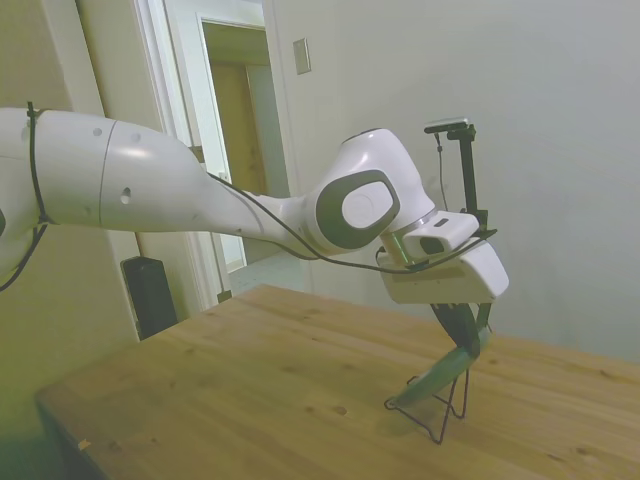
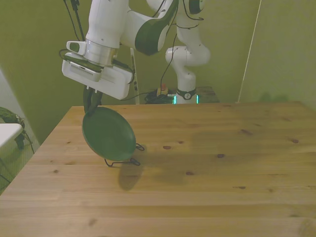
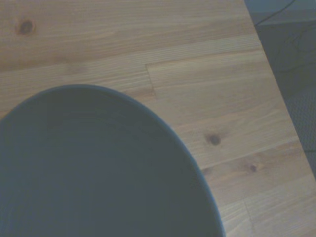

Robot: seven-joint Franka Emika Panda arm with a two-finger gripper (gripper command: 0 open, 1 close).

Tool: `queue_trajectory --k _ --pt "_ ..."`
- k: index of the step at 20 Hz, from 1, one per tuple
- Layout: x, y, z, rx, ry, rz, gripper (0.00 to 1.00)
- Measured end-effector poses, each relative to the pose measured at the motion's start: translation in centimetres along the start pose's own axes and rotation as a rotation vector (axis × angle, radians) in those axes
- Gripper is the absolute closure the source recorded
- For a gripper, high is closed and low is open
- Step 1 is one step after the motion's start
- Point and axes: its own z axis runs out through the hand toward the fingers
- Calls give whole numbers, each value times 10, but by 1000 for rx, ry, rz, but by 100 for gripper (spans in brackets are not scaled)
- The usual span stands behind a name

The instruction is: Unload the plate

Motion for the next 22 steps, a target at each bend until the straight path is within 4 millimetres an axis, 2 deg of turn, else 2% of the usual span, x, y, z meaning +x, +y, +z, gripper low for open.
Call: queue_trajectory --k 4,7,10,13,15,17,22 --pt "1 -3 -17 29 11 6 100" --pt "1 -11 -46 89 11 17 100" --pt "-9 -29 -76 179 -2 25 100" --pt "-28 -56 -86 254 -37 19 100" --pt "-42 -75 -79 294 -93 33 100" --pt "-56 -95 -62 321 -158 49 100" --pt "-87 -148 5 354 -269 78 100"
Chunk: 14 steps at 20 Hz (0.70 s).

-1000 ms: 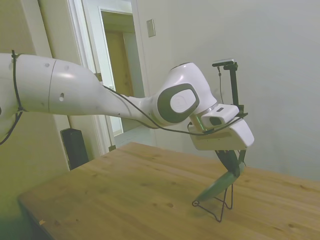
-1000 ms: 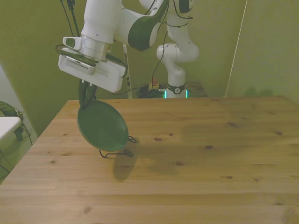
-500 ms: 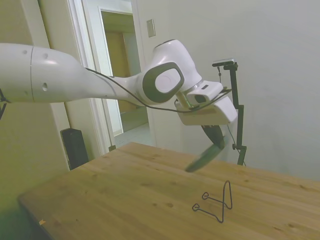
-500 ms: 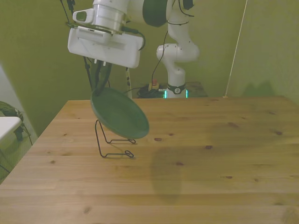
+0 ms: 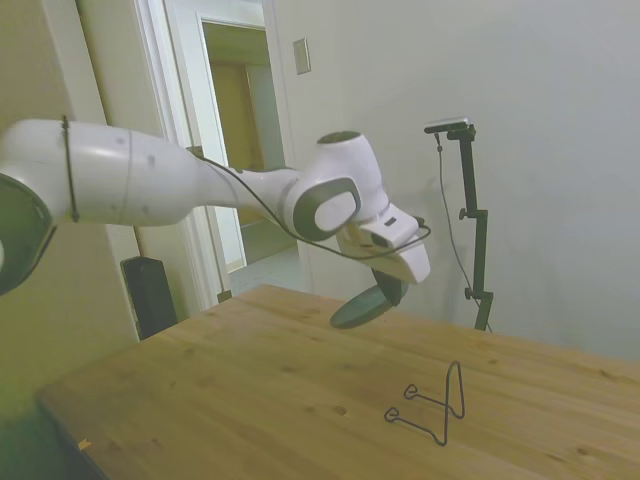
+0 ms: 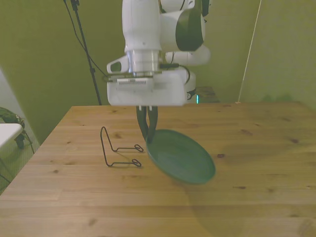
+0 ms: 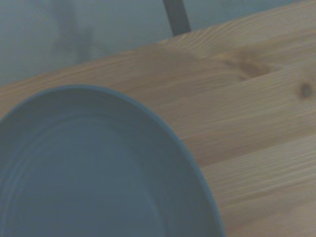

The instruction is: Unload the plate

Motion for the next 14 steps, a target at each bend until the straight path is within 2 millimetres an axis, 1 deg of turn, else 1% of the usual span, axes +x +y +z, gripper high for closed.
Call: queue_trajectory --k 2,3,4,6,7,14 --pt "-2 -1 34 -18 -30 9 100" --pt "-2 0 47 -27 -41 13 100" --pt "-2 1 57 -34 -50 17 100" --pt "-1 3 68 -44 -57 20 100" --pt "-1 3 69 -46 -58 21 0" --pt "4 16 78 -68 -68 36 0"
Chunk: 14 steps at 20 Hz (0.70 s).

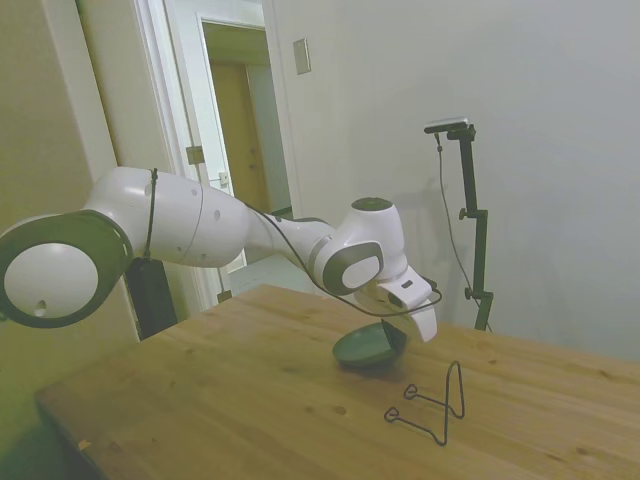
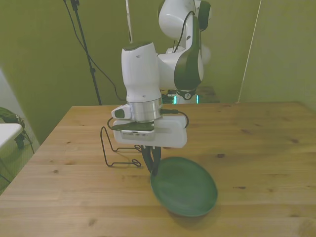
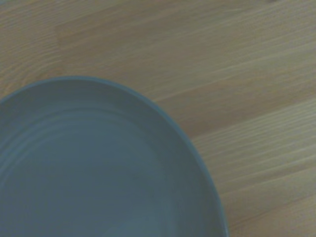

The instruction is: Unload the plate

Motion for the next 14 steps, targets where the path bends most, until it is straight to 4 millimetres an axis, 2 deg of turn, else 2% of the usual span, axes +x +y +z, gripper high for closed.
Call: queue_trajectory --k 6,8,11,14 --pt "2 3 -1 -7 -3 1 0" --pt "3 1 -7 -1 2 0 0" --pt "2 -3 -37 22 11 -11 0" --pt "-8 -4 -89 34 -8 -27 0"
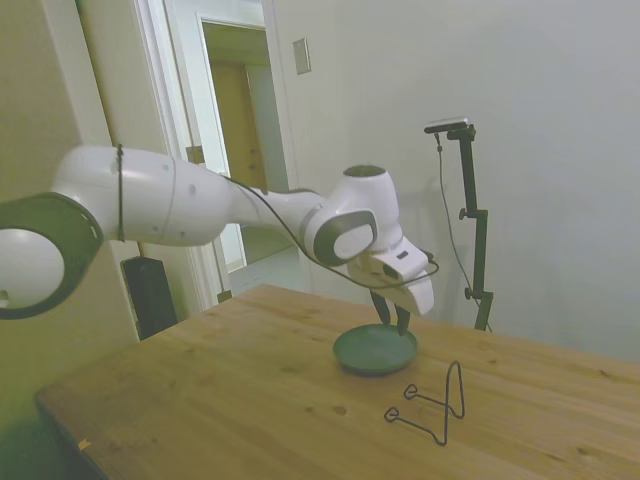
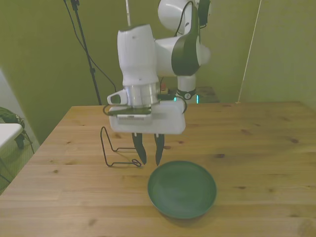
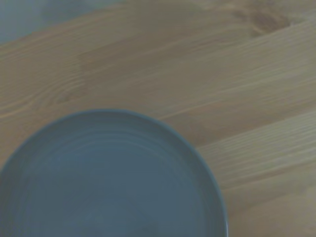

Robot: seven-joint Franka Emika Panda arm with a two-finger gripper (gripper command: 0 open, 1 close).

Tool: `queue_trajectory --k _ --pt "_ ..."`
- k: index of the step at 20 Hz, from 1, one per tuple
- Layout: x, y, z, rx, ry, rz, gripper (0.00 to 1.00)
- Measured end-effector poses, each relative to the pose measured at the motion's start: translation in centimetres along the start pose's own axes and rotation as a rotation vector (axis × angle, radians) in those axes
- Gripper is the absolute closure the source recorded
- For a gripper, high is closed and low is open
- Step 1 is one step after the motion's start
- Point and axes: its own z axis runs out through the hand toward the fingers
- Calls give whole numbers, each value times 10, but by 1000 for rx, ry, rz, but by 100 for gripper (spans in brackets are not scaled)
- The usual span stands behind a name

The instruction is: Unload the plate

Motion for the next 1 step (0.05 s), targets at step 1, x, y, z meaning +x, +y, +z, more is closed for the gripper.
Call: queue_trajectory --k 1 --pt "-5 1 -20 0 -9 -7 0"
